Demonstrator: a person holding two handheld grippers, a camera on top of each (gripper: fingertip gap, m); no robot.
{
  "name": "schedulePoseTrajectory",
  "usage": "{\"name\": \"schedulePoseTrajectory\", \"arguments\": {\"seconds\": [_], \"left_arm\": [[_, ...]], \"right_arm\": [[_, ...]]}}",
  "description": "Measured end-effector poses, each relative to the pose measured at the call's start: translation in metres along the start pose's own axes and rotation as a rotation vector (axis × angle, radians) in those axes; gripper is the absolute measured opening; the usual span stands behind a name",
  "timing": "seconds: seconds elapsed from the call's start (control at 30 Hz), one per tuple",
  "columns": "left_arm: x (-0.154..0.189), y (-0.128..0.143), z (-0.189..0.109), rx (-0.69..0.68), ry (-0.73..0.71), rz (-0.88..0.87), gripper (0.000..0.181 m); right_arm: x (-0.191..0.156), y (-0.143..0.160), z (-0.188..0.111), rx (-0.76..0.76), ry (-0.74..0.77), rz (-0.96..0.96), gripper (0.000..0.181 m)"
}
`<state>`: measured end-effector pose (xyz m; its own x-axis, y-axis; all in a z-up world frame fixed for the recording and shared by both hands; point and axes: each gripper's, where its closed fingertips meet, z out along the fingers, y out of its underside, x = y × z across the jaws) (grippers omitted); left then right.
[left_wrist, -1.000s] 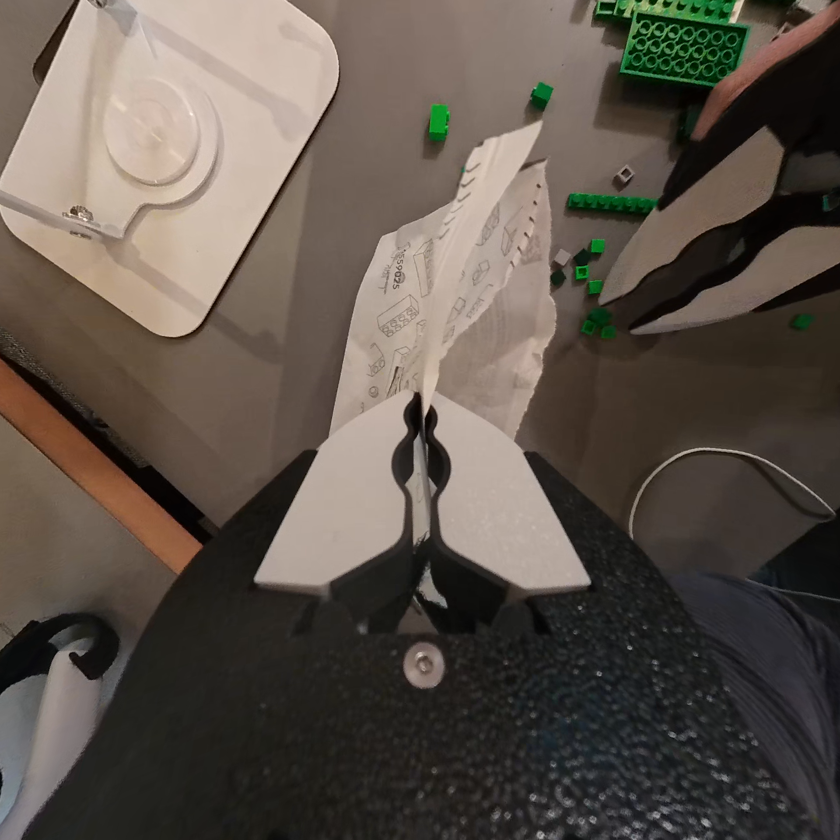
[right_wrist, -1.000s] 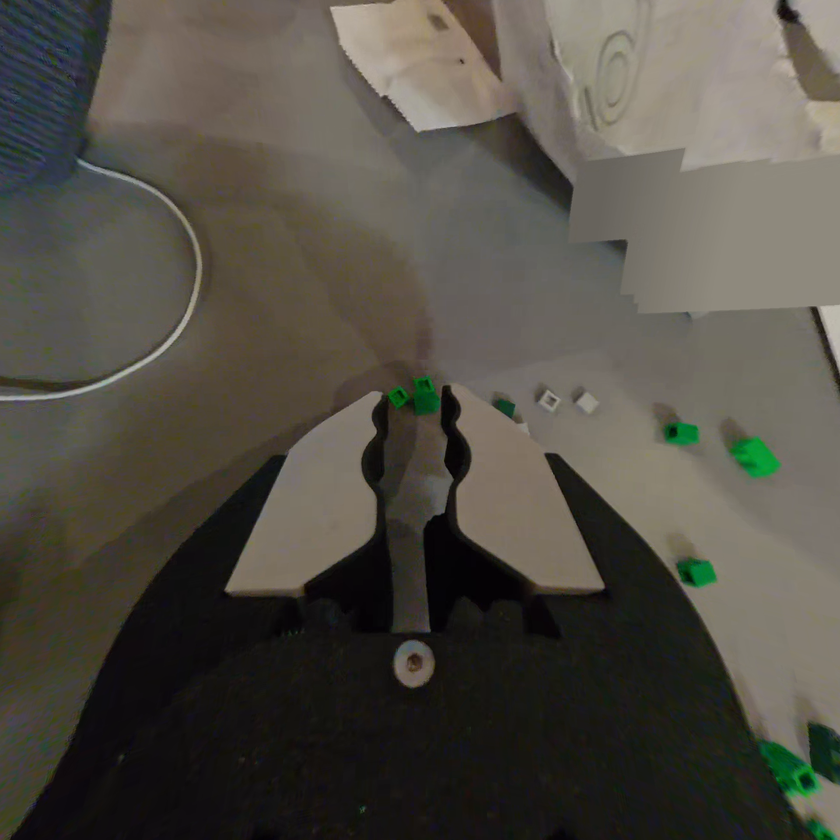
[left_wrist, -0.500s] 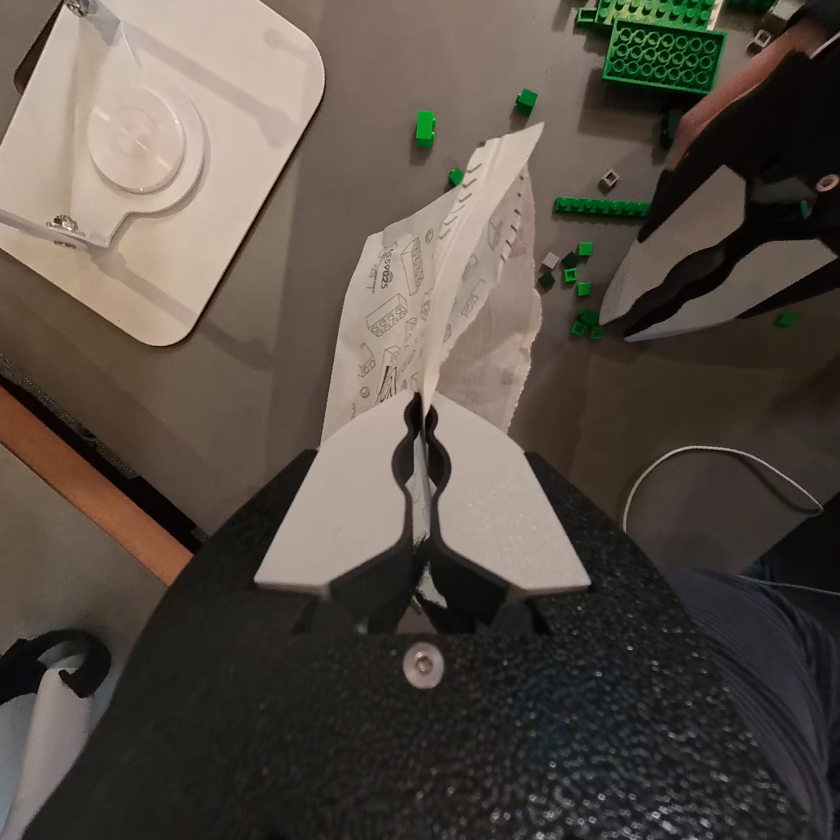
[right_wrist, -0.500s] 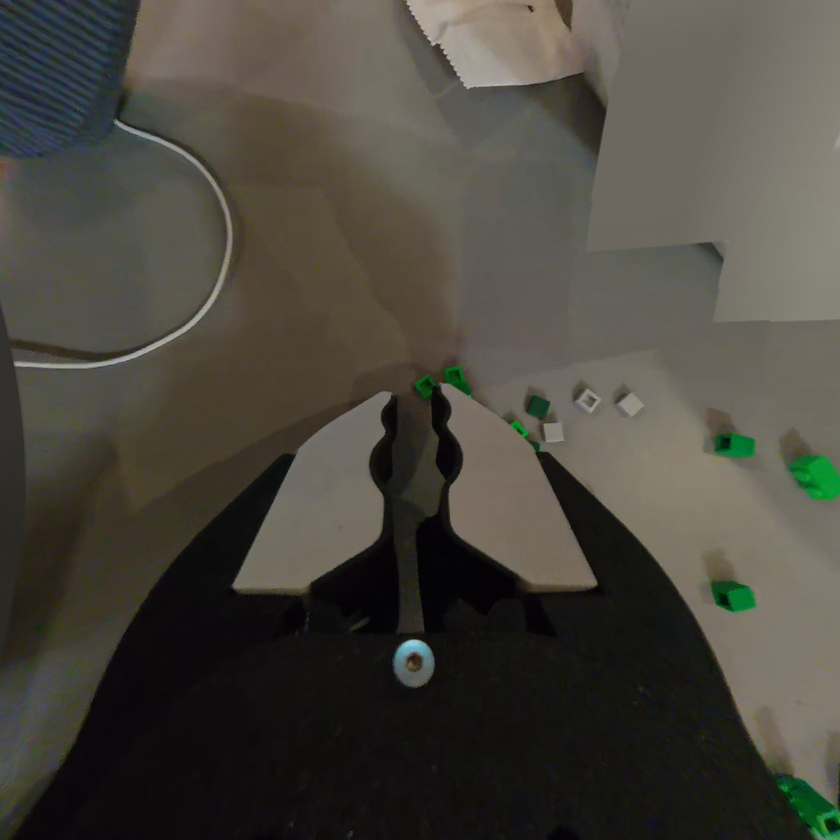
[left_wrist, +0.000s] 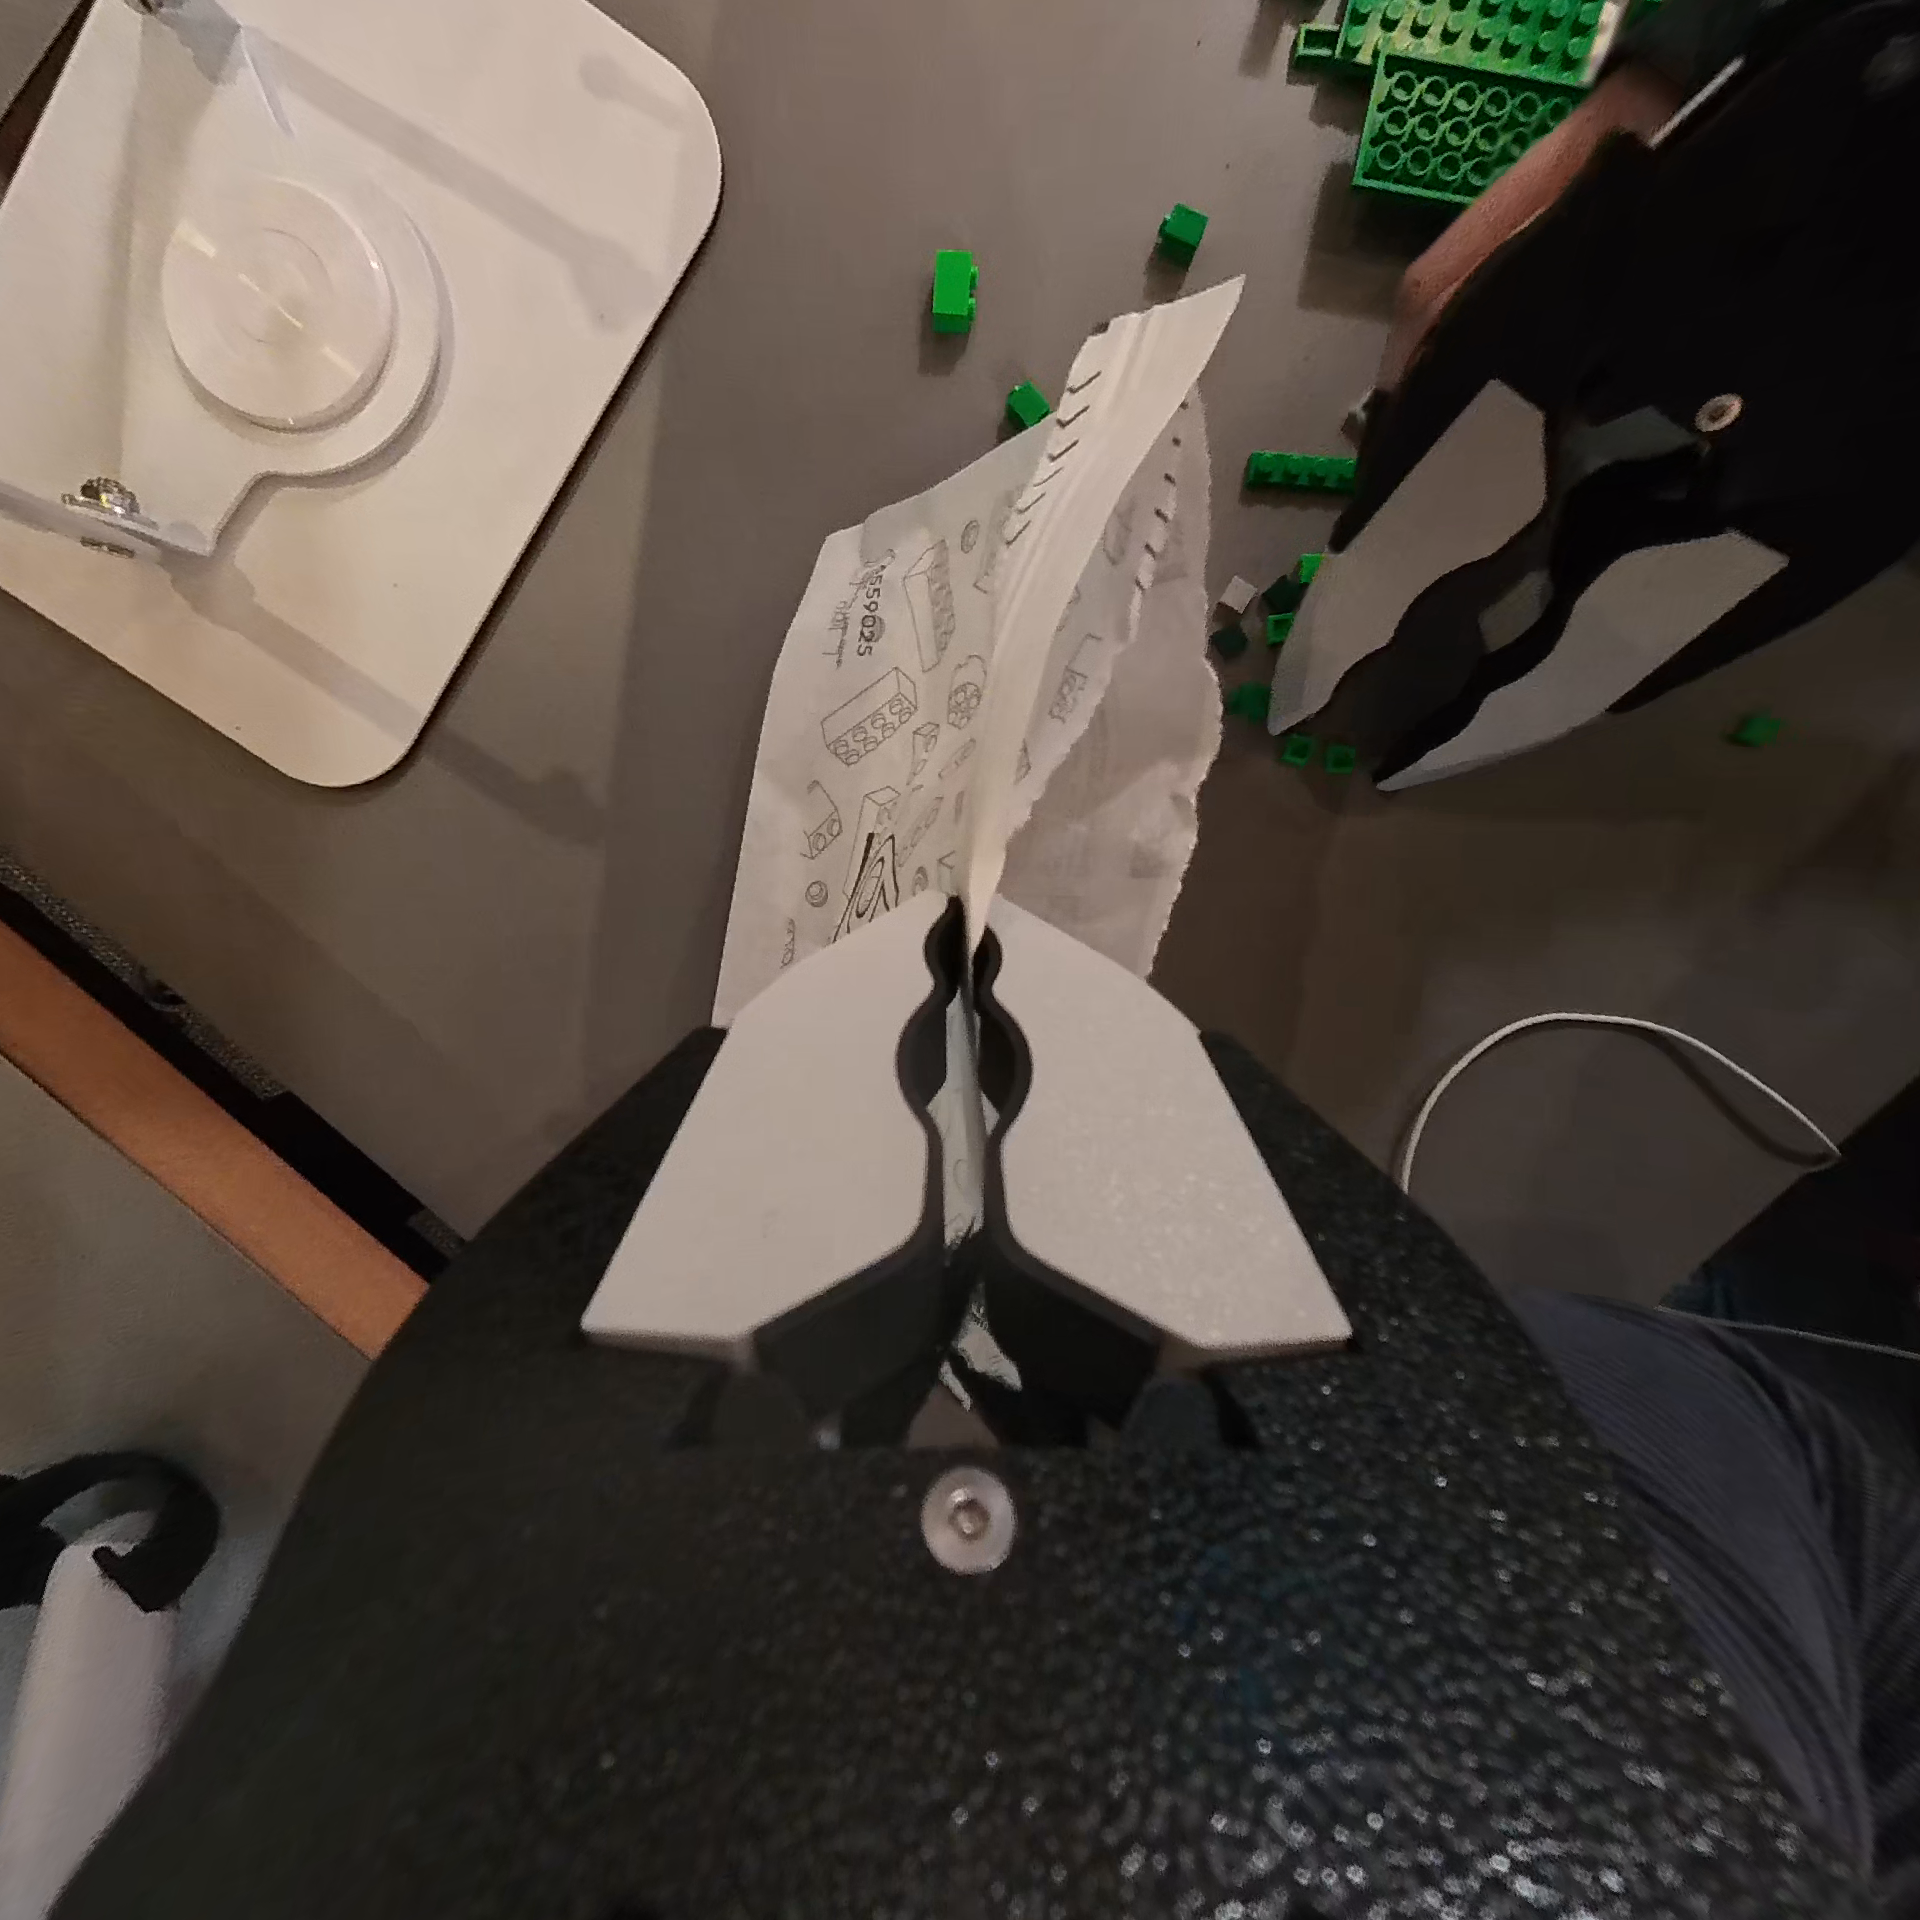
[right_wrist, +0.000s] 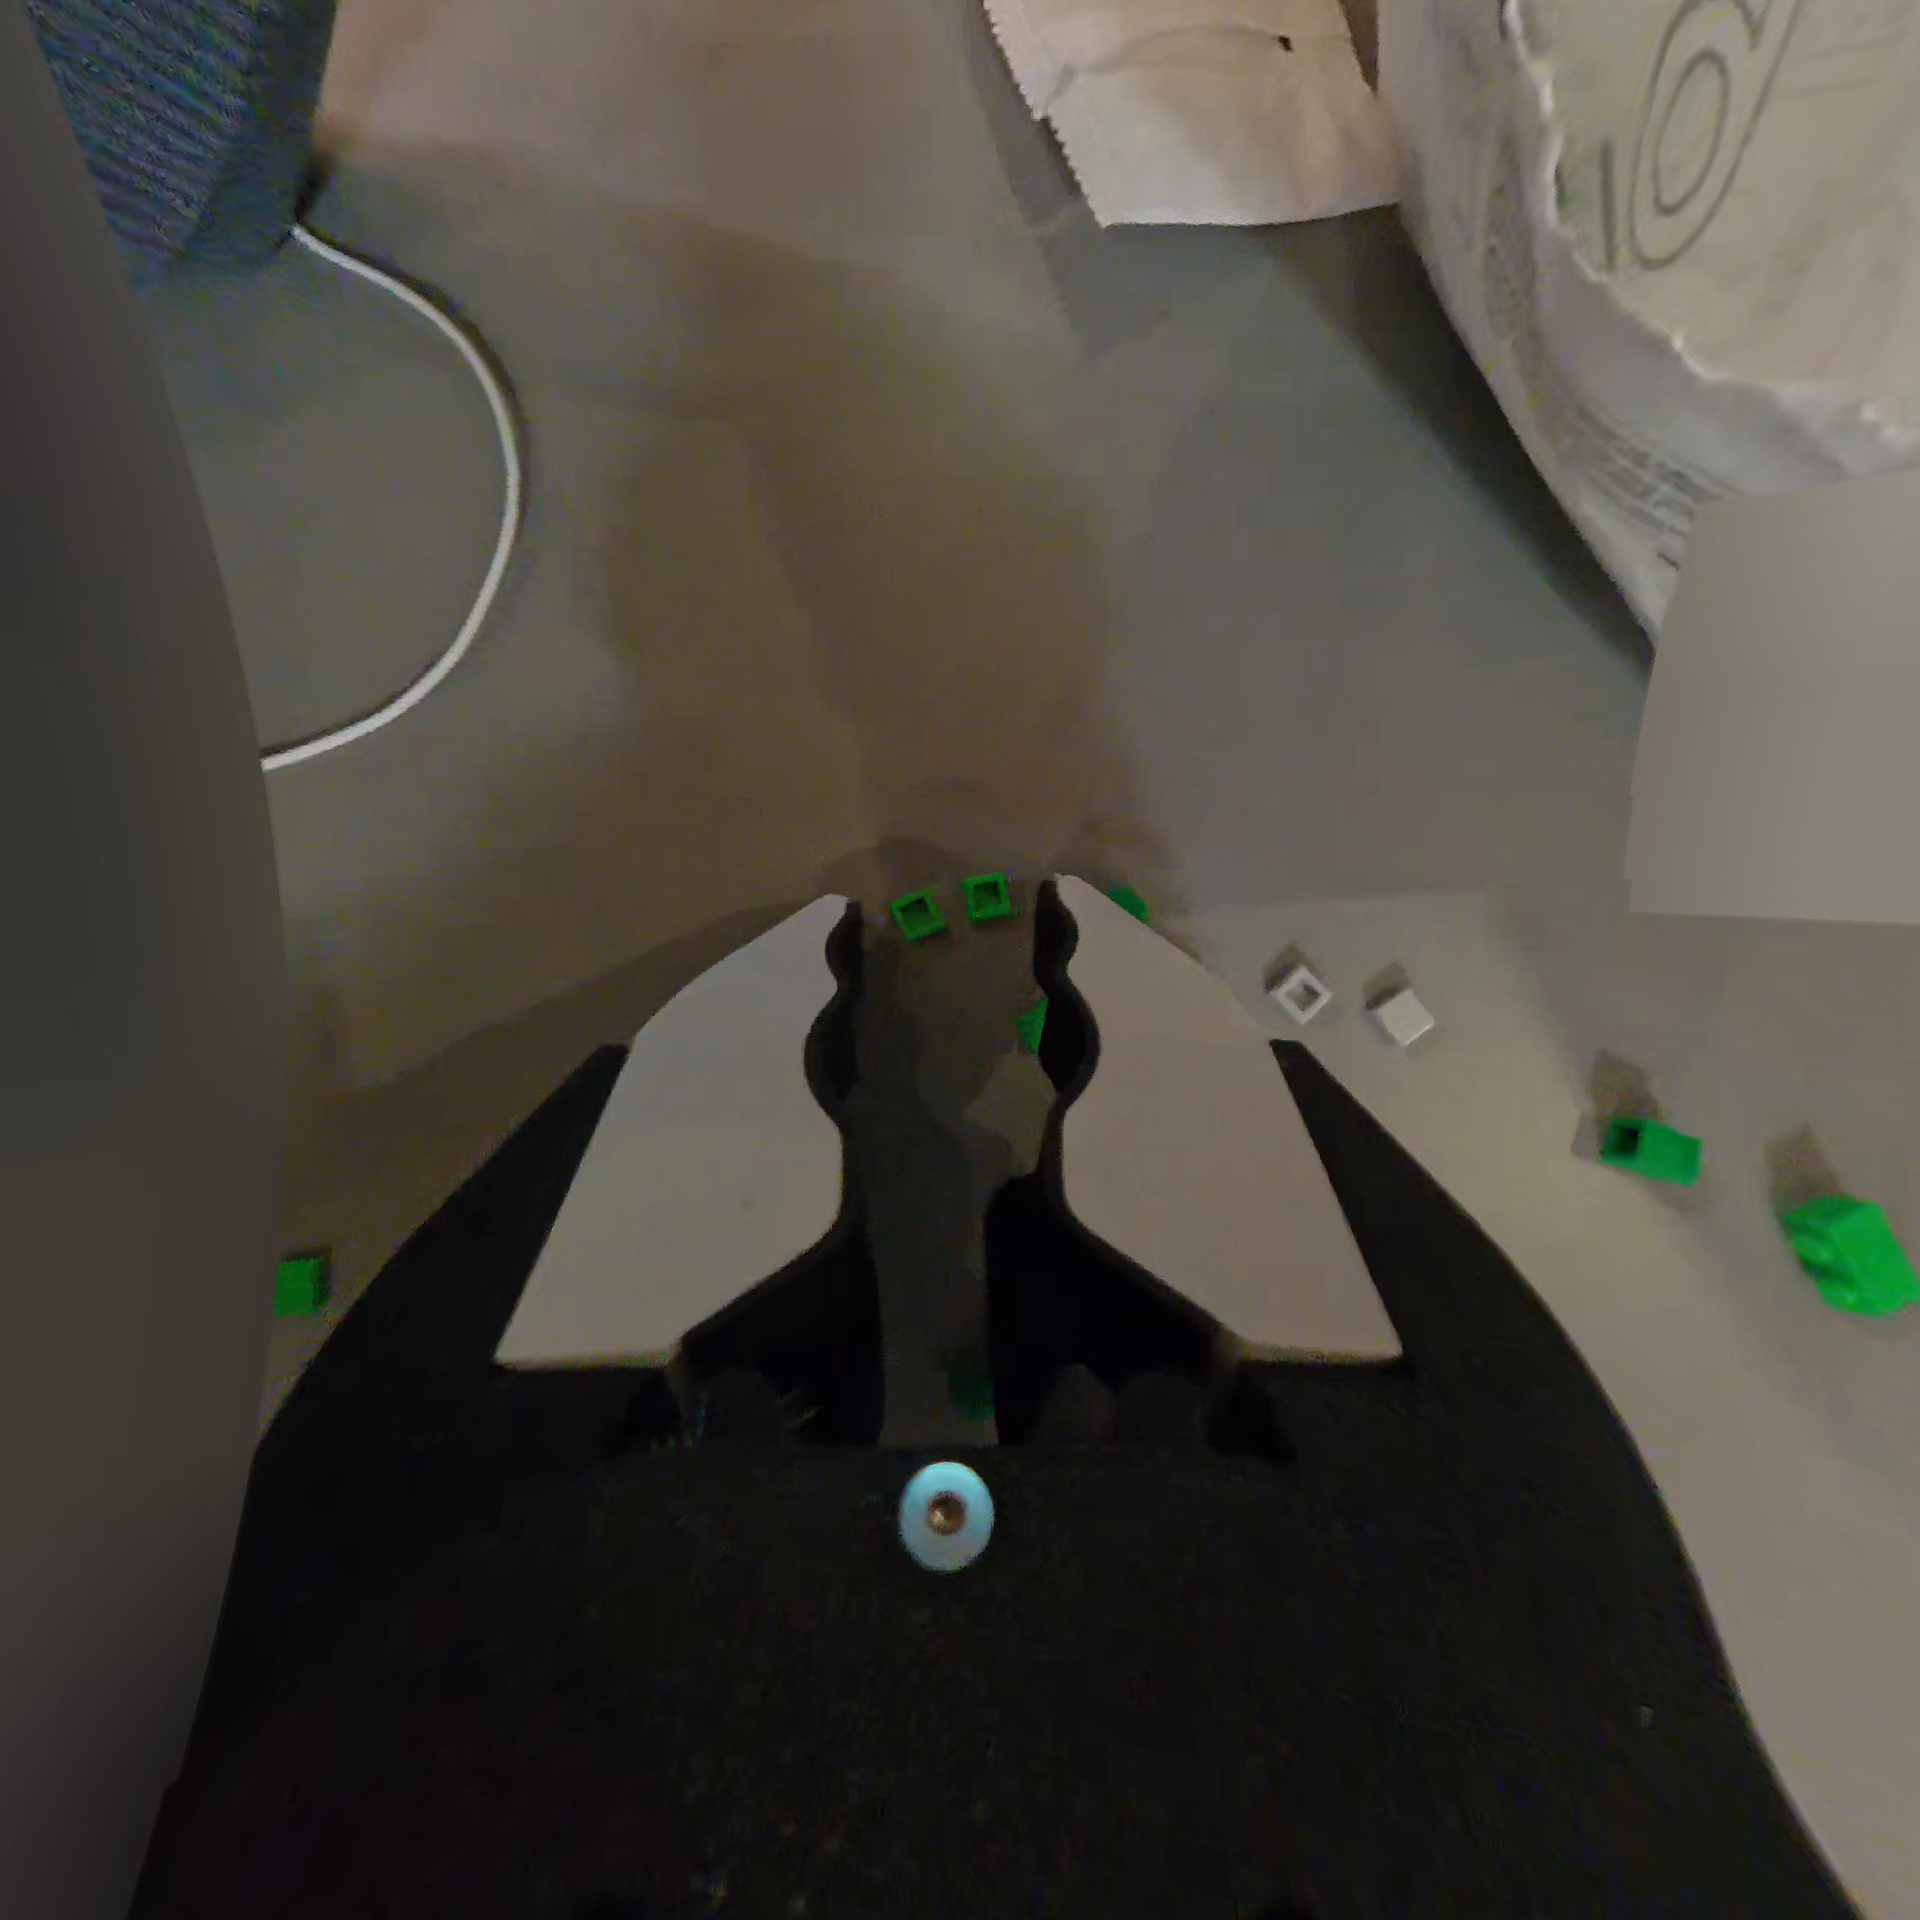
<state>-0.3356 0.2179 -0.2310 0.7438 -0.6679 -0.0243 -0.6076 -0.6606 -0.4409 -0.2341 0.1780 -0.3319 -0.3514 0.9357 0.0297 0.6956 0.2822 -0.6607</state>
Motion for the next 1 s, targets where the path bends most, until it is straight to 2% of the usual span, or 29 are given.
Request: {"name": "schedulePoseTrajectory", "arguments": {"seconds": [0.17,0.4,1.0], "left_arm": [[0.0014,-0.0002,-0.0003,0.0,0.004,0.003,0.0],[0.0025,0.0001,-0.001,0.003,0.011,0.003,0.0],[0.0042,0.0001,-0.0001,0.001,0.023,-0.002,0.0]], "right_arm": [[0.0,0.002,-0.0004,-0.031,-0.104,-0.055,0.03],[-0.0017,0.001,0.0007,-0.058,-0.169,-0.111,0.023],[-0.0036,0.001,0.0016,-0.073,-0.221,-0.105,0.016]]}}
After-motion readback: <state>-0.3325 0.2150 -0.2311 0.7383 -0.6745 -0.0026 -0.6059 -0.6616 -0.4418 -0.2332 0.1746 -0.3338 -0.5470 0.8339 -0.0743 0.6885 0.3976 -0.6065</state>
